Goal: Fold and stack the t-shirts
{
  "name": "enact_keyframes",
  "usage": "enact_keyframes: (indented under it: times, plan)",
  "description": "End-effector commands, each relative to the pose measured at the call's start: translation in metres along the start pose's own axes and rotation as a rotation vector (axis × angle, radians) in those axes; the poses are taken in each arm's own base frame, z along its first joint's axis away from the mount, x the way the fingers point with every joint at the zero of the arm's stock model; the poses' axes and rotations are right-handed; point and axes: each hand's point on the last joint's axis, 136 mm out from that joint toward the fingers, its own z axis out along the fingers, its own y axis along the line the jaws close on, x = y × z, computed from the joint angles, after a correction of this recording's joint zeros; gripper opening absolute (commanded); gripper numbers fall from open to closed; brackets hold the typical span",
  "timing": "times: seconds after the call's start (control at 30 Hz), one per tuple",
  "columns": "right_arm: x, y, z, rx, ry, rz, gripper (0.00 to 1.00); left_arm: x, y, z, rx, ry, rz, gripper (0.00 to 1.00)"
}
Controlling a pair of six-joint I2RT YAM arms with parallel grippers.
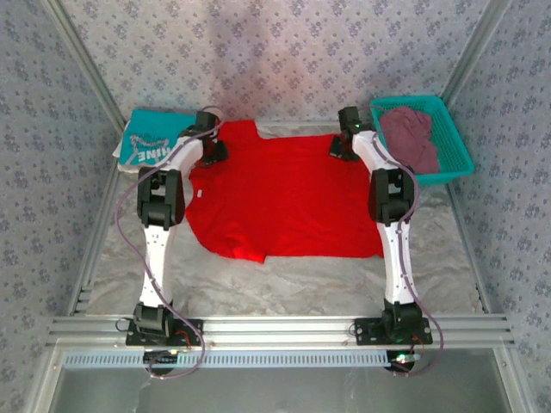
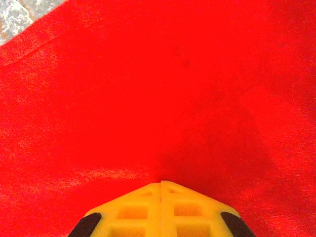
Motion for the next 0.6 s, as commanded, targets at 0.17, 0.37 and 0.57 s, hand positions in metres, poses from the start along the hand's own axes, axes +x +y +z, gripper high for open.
enact_keyframes:
  times: [0.17, 0.37, 0.57]
  plan:
    - [-0.01, 0.049, -0.128, -0.188, -0.092, -0.077, 0.33, 0.007, 0.0, -0.133, 0.031, -0.186, -0.006, 0.48]
    - [0.075, 0.069, -0.214, -0.399, -0.255, -0.271, 0.52, 0.112, 0.019, -0.173, 0.049, -0.15, 0.063, 0.53]
    - [0.185, 0.031, -0.219, -0.474, -0.331, -0.371, 0.58, 0.211, 0.034, -0.187, 0.047, -0.005, 0.063, 0.53]
